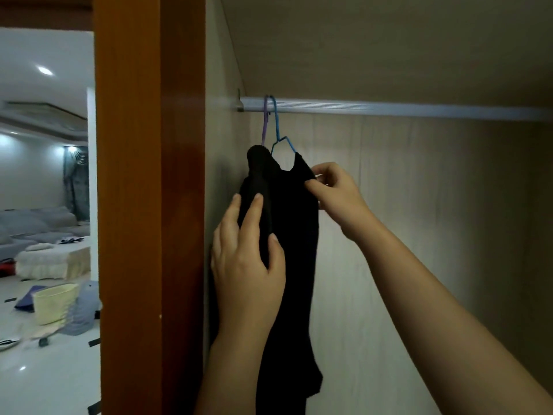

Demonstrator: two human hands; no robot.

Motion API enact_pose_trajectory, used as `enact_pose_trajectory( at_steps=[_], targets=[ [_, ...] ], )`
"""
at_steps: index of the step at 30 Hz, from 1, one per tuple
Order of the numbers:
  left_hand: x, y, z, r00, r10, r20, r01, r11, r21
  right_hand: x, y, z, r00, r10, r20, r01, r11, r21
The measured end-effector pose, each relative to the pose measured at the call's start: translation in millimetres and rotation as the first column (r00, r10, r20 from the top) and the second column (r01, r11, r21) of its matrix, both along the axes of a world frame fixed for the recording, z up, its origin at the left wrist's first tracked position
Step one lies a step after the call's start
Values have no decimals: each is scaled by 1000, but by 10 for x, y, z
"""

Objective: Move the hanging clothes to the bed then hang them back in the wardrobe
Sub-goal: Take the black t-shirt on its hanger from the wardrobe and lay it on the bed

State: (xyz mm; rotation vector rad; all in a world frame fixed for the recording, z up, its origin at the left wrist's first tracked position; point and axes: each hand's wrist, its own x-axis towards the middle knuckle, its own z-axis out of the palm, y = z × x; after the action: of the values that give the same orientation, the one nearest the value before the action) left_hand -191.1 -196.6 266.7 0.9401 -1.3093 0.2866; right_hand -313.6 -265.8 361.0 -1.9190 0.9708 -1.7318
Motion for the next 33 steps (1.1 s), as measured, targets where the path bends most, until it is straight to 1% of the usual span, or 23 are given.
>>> enact_pose_trajectory(
  at_steps=[4, 7, 8, 9, 11, 13, 16, 19, 22, 24, 27, 28, 30, 32, 33],
  targets=[
    [15, -17, -1, 999, 0, 42, 0, 1000, 3, -79, -86, 183, 991, -123, -58, 127, 990, 60],
    [27, -19, -25, 998, -22, 51, 21, 1000, 24, -47, -145, 335, 954, -242, -179, 259, 962, 80],
    [29, -23, -33, 998, -37, 52, 36, 999, 27, -26, -166, 370, 946, -250, -207, 276, 956, 104],
    [32, -26, -39, 997, -48, 54, 46, 999, 28, -6, -188, 394, 949, -240, -203, 271, 952, 140],
    [34, -26, -41, 997, -64, 51, 62, 998, 33, 18, -231, 422, 975, -197, -100, 213, 959, 187],
    [31, -18, -37, 996, -80, 42, 79, 996, 36, 5, -270, 429, 987, -157, 37, 148, 971, 187],
    [24, -24, -37, 994, -105, 32, 104, 994, 46, -76, -303, 394, 973, -109, 205, 73, 982, 176],
    [13, -37, -59, 993, -118, 26, 117, 992, 45, -206, -344, 341, 942, -67, 330, 19, 989, 146],
    [-13, -39, -83, 991, -131, 23, 130, 991, 29, -386, -324, 281, 934, -108, 341, 83, 993, 89],
    [-49, -40, -102, 990, -142, 18, 142, 990, 6, -527, -265, 222, 932, -91, 351, 86, 996, 31],
    [-133, -31, -152, 978, -206, -42, 205, 978, -23, -756, -83, 54, 926, -116, 359, 136, 990, -29],
    [-169, -20, -170, 974, -220, -63, 218, 975, -40, -835, -7, -18, 923, -131, 361, 154, 988, -34],
    [-250, 37, -190, 978, -191, -85, 183, 978, -95, -979, 163, -170, 918, -158, 365, 177, 984, -19],
    [-342, 118, -192, 980, -176, -96, 155, 968, -197, -1092, 344, -318, 911, -184, 369, 195, 981, 10],
    [-389, 168, -191, 976, -197, -90, 170, 954, -247, -1144, 430, -398, 906, -203, 372, 208, 978, 28]
  ],
)
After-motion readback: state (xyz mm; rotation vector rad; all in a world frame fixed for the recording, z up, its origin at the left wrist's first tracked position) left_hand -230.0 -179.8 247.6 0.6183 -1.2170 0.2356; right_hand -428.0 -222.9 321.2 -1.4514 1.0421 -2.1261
